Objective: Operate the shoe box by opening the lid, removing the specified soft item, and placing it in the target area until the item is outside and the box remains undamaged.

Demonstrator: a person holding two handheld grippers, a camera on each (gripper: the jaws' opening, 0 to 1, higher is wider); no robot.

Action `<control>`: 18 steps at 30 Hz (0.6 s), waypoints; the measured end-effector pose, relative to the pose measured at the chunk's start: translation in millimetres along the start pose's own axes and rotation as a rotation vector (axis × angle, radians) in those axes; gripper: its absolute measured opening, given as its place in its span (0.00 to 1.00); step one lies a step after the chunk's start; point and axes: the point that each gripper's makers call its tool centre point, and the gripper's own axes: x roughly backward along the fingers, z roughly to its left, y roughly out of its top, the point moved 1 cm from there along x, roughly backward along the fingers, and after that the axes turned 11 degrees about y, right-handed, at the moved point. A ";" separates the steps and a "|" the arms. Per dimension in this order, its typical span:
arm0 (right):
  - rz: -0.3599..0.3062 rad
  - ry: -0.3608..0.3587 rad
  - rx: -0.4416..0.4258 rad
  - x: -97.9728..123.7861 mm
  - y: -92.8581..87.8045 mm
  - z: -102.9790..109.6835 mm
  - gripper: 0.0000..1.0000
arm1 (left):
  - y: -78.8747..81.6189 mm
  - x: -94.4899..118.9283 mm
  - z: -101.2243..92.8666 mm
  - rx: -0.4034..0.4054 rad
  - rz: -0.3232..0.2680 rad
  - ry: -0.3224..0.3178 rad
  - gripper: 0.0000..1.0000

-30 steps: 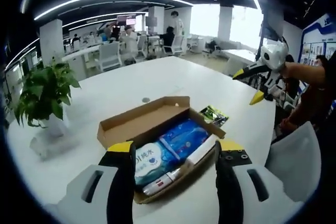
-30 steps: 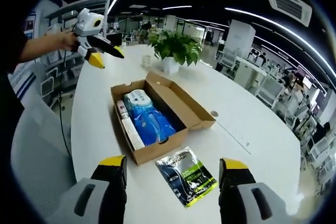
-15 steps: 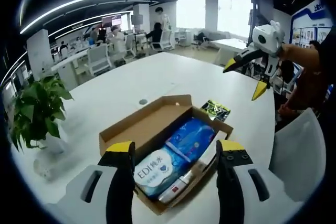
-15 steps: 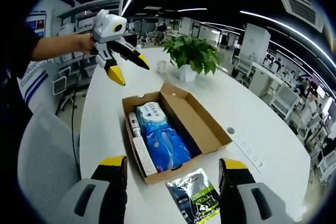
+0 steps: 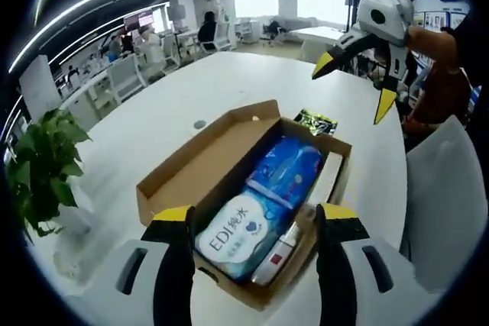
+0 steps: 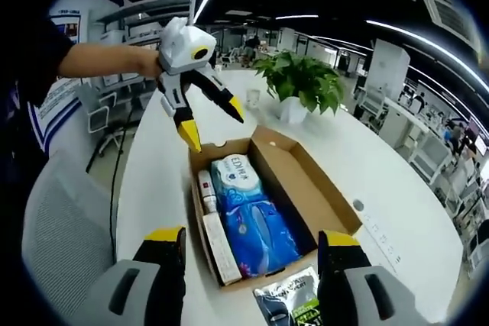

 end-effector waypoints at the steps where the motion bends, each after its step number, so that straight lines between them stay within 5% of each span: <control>1: -0.002 0.003 0.000 -4.6 1.5 0.3 0.69 | -1.4 -1.8 0.3 -0.008 0.006 -0.004 0.65; 18: -0.012 0.038 0.019 -56.8 12.8 -3.5 0.66 | -26.3 -30.4 5.3 -0.162 0.095 -0.080 0.64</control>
